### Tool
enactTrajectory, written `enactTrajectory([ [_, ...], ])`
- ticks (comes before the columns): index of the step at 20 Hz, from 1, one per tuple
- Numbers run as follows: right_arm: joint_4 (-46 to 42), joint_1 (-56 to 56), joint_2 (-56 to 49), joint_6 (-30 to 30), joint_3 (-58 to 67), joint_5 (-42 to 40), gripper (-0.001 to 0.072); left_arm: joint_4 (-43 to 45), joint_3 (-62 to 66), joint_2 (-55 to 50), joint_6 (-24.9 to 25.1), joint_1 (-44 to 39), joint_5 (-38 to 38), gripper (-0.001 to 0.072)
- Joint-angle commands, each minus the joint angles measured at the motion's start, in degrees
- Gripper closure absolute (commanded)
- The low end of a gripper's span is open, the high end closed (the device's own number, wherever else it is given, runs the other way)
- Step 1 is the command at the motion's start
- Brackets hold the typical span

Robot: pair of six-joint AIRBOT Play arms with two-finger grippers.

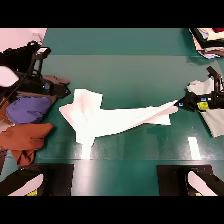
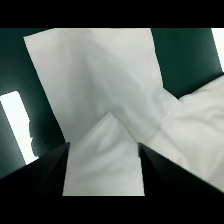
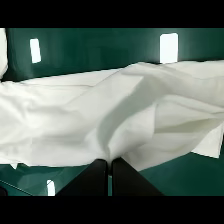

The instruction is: Fold the shirts.

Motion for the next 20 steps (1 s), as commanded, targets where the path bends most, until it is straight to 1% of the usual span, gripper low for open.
enactTrajectory([
  [1,0.04,0.0,0.04,0.0,-0.02,1.99,0.0697,0.63,5.66,-10.45,-0.13,0.61,-0.48,0.0186],
  [3,0.0,0.0,0.04,0.0,-0.02,3.52,0.0697,-2.21,9.11,-16.44,-0.26,3.63,-2.51,0.0187],
  [6,0.02,0.0,0.04,0.0,-0.02,3.54,0.0697,-10.19,10.73,-21.97,-0.11,9.42,-3.39,0.0186],
  [7,0.02,0.02,0.04,0.02,-0.02,3.52,0.0697,-10.64,10.71,-23.34,-0.13,10.29,-3.63,0.0186],
  [9,0.02,0.02,0.04,0.02,-0.02,3.15,0.0697,-10.56,10.71,-26.45,-0.09,10.47,-5.03,0.0185],
  [13,0.02,0.0,0.04,0.04,-0.02,2.8,0.0697,-13.11,10.71,-31.54,0.28,9.01,-8.22,0.0185],
  [17,0.0,0.0,0.04,0.04,-0.02,2.64,0.0697,-14.01,10.78,-32.22,3.41,7.48,-12.85,0.0186],
  [20,0.0,0.0,0.04,0.04,-0.02,2.64,0.0697,-14.4,11.15,-32.09,3.34,8.83,-15.72,0.0185],
])
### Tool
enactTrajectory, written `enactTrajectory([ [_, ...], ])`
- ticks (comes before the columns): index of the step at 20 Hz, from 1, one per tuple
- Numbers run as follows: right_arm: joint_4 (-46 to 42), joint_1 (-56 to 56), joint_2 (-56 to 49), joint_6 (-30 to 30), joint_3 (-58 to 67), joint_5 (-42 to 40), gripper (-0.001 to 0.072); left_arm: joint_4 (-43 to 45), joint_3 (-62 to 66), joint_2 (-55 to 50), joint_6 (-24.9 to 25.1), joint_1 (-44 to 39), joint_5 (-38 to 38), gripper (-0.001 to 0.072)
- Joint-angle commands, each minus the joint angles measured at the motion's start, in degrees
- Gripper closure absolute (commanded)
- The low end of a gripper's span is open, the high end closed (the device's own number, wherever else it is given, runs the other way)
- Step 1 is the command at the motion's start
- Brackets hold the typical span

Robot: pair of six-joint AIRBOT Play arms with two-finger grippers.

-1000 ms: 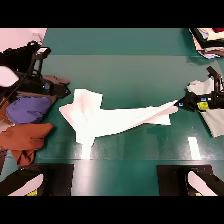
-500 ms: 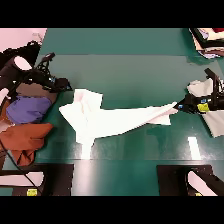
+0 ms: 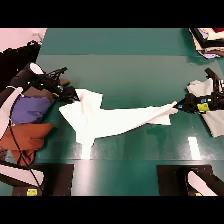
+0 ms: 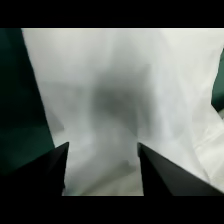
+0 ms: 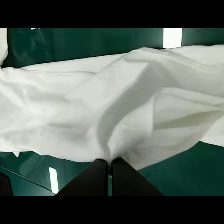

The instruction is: Fold the shirts.

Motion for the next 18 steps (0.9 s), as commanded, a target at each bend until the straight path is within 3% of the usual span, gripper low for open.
enactTrajectory([
  [1,0.0,0.02,0.02,0.04,-0.02,-0.04,0.0697,-1.01,0.98,-0.39,0.9,1.11,-4.66,0.0185],
  [11,-0.02,0.02,0.02,0.02,-0.04,-0.55,0.0697,-1.4,7.02,1.49,2.47,0.0,-14.93,0.0186],
  [18,0.02,0.02,0.02,0.02,-0.02,-1.03,0.0697,5.05,4.39,1.42,1.64,-5.18,-10.75,0.0188],
])
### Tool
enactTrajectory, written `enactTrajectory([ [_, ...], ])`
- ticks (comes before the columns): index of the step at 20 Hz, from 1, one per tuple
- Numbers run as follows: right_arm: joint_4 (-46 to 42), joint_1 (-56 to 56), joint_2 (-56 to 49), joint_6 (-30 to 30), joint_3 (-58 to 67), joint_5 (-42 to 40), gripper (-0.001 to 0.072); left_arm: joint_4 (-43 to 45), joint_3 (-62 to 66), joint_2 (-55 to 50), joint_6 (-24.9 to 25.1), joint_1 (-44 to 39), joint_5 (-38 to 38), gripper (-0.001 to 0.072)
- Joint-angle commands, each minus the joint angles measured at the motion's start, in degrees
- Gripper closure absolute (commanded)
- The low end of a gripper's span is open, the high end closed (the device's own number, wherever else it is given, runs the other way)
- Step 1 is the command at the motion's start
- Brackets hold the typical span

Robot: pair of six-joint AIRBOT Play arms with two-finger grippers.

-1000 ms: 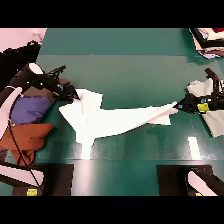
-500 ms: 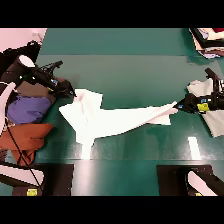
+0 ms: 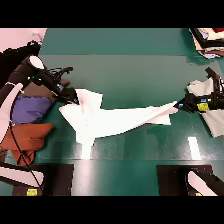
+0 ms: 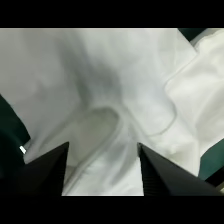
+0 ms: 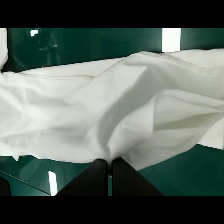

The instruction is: Fold the shirts.

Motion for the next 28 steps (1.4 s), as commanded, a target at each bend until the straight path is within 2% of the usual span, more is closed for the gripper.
enactTrajectory([
  [1,0.04,0.02,0.02,0.02,0.0,-0.15,0.0697,1.7,-0.46,0.07,-1.62,-1.22,2.62,0.0336],
  [2,0.04,0.02,0.02,0.0,0.0,-0.11,0.0697,1.7,-0.44,0.11,-1.7,-1.25,3.02,0.0553],
  [3,0.04,0.02,0.02,0.0,0.0,-0.13,0.0697,1.68,-0.44,0.33,-1.73,-1.25,3.39,0.0673],
  [6,0.13,0.02,0.02,-0.39,1.11,0.0,0.0697,1.68,0.24,4.0,-1.92,-0.57,5.92,0.0682],
  [9,0.48,0.02,0.35,-1.05,9.22,0.44,0.0697,1.77,3.96,13.62,-3.89,2.19,10.08,0.0682],
  [14,0.33,0.02,4.44,-1.66,28.52,-2.4,0.0697,1.84,19.67,32.22,-4.52,6.56,12.04,0.0681],
  [18,-0.11,-0.09,7.5,-1.68,42.27,-2.62,0.0697,1.73,32.76,42.03,-4.55,6.56,16.41,0.0681],
  [23,-4.0,-0.13,9.9,-1.49,54.21,-0.76,0.0697,1.66,42.73,46.12,-6.91,6.56,23.96,0.0682],
  [26,-9.97,-0.13,9.09,2.08,59.76,4.83,0.0697,1.31,43.54,45.92,-6.88,6.56,26.03,0.0683],
  [28,-13.7,-0.13,6.95,5.62,62.03,11.43,0.0697,1.31,40.87,44.76,-6.88,6.56,26.4,0.0682],
])
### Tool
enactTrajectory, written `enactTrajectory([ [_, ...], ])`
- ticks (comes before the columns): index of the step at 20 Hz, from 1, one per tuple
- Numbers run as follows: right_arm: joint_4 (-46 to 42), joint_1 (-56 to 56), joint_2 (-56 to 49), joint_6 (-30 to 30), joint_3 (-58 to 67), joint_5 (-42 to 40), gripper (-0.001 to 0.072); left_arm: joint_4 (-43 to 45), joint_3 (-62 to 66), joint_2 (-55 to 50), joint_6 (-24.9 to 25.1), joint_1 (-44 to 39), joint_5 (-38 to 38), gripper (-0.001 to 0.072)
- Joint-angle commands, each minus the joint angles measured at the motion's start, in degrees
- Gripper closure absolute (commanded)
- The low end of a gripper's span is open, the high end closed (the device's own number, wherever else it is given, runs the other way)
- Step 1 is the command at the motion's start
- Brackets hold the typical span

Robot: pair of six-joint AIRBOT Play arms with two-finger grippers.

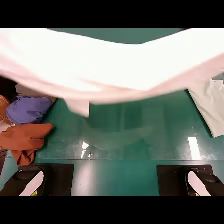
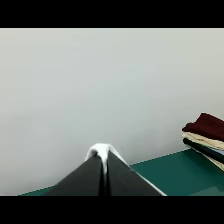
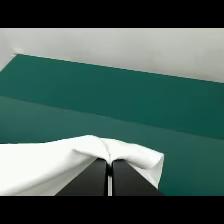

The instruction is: Fold the shirts.

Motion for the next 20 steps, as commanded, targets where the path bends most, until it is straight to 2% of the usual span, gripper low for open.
enactTrajectory([
  [1,-6.75,-0.02,-3.19,5.51,4.17,10.8,0.0697,-0.02,-3.39,-0.87,-0.44,0.07,2.16,0.0682],
  [4,-7.1,0.02,-8.68,6.71,-2.84,17.59,0.0697,-0.39,-13.9,-5.95,-0.48,-0.02,-2.32,0.0682],
  [6,-7.19,0.02,-12.59,6.71,-11.82,18.1,0.0697,-0.42,-19.96,-12.02,-0.46,-1.14,-7.76,0.0683],
  [8,-7.15,0.02,-17.0,6.69,-21.77,15.85,0.0697,-0.24,-26.21,-19.56,-0.22,-3.96,-9.99,0.0682],
  [12,-6.62,0.04,-26.77,4.35,-34.97,1.99,0.0697,2.82,-30.97,-36.52,2.12,-7.74,-3.69,0.0681],
  [14,-6.43,0.02,-31.65,4.0,-35.43,-3.82,0.0697,2.93,-30.84,-43.67,1.75,-7.15,2.71,0.0682],
  [16,-3.72,0.02,-36.15,3.23,-32.52,-5.95,0.0694,2.73,-30.84,-47.56,0.72,-6.01,5.57,0.0678],
  [17,-1.84,0.02,-38.32,2.8,-30.12,-6.29,0.0604,2.69,-30.84,-48.41,-0.09,-5.27,5.7,0.0527],
  [18,-0.02,0.02,-40.15,2.78,-27.54,-6.36,0.0408,2.71,-30.84,-48.46,-1.68,-4.44,5.4,0.0195],
  [19,1.22,0.02,-41.53,2.71,-25.14,-6.27,0.0325,2.69,-30.25,-48.33,-2.91,-3.43,3.67,0.0083],
  [20,2.14,0.02,-42.42,1.81,-22.91,-5.73,0.0325,2.71,-28.72,-48.33,-2.8,-2.03,-0.57,0.0084],
])
